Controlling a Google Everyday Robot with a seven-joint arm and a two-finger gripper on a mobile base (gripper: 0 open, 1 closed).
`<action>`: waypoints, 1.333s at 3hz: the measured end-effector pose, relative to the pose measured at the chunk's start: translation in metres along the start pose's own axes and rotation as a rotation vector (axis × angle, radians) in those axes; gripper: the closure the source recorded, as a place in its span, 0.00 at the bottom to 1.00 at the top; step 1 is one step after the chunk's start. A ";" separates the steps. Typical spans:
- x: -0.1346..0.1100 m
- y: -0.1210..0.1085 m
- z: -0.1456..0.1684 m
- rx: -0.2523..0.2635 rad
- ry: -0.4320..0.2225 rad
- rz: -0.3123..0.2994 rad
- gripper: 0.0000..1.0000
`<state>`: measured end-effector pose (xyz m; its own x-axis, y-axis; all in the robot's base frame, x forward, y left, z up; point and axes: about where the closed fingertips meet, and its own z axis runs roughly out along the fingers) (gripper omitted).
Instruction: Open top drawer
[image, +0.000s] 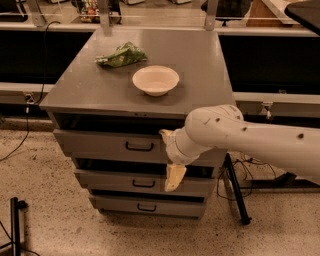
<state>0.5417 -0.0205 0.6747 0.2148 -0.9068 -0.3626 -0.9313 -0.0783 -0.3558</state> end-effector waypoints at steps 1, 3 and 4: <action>0.012 -0.018 0.028 0.010 0.058 0.011 0.00; 0.019 -0.040 0.038 0.040 0.093 0.001 0.18; 0.019 -0.040 0.038 0.039 0.092 -0.001 0.02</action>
Offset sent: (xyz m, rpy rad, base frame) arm 0.0720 0.0008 -0.0378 -0.1152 -0.0642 -0.0755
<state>0.5941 -0.0184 0.6491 0.1856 -0.9413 -0.2821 -0.9187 -0.0644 -0.3896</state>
